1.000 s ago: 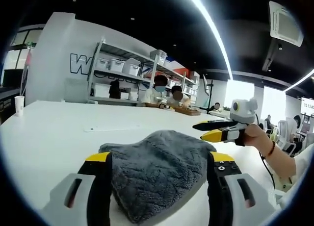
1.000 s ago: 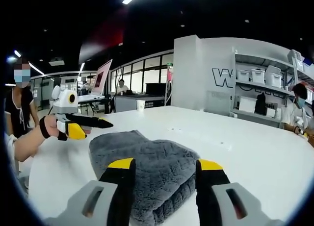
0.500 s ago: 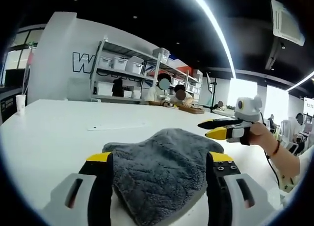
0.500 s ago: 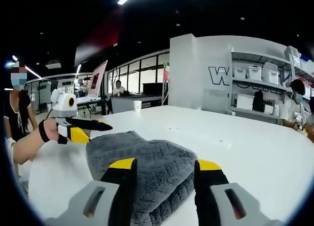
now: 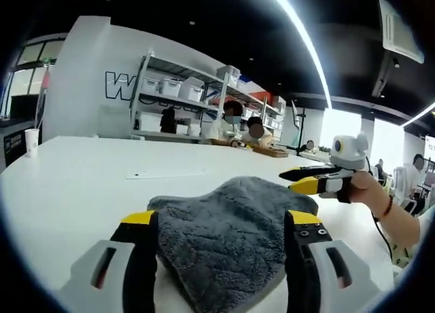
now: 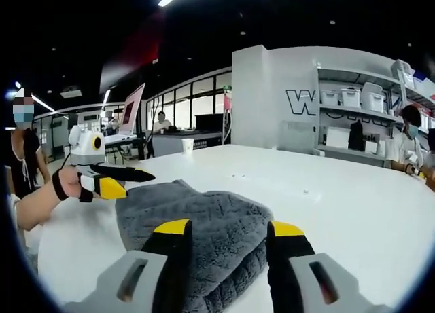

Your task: Open the folded towel by lifting each exposed corner and separating the folded layers until the towel lies flat within the target outline without major curled edges

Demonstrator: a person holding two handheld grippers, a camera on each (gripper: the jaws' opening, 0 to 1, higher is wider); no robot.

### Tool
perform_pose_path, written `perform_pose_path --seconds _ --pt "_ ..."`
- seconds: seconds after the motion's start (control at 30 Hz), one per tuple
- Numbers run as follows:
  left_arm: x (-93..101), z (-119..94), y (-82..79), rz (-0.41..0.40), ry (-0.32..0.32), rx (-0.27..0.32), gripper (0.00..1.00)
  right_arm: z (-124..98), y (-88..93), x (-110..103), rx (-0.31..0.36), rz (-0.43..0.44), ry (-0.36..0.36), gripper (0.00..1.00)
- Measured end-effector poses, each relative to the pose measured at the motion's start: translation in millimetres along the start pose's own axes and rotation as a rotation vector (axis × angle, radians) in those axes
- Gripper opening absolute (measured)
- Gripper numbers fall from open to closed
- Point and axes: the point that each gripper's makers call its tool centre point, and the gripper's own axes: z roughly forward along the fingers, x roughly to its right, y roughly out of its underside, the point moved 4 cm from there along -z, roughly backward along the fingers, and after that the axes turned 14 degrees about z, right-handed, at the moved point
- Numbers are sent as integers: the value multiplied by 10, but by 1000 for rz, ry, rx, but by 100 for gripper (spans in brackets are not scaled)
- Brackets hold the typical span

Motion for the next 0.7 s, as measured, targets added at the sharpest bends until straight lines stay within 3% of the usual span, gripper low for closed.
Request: perform_pose_path --seconds 0.27,0.7 --pt "-65 45 21 -1 -22 -2 72 30 -27 9 11 17 -4 39" --pt "18 63 32 -1 -45 -4 67 80 -31 16 3 20 9 38"
